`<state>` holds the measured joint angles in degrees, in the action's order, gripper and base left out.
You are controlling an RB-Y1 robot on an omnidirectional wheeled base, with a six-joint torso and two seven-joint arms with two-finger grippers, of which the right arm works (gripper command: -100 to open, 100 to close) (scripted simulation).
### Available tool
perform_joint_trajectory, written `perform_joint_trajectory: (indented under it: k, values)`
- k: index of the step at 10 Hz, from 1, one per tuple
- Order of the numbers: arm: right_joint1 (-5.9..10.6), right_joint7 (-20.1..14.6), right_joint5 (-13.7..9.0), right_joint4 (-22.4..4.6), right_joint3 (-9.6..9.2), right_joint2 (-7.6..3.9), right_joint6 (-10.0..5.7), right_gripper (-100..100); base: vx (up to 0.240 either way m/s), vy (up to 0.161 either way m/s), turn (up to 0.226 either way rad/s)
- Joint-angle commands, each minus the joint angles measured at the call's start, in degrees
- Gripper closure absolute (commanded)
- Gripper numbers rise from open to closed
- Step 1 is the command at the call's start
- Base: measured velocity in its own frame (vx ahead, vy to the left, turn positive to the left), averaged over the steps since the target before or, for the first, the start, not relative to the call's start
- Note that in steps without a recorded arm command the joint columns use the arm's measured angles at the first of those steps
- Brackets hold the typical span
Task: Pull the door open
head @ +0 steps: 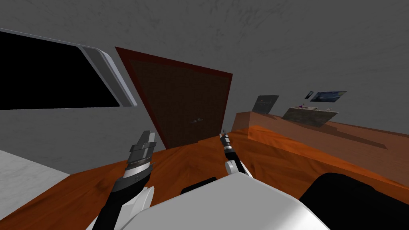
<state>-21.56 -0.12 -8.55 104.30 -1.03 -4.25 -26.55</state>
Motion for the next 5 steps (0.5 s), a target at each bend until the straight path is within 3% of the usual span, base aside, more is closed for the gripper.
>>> perform_joint_trajectory:
  k: [1,5]
  values:
    - [0.96,0.1,-0.4,-2.6,0.24,-0.41,-0.87,-100,0.094,0.009,0.086]
    - [3.76,0.4,-1.4,-9.0,0.88,-1.20,-2.77,-100,0.100,0.004,0.090]
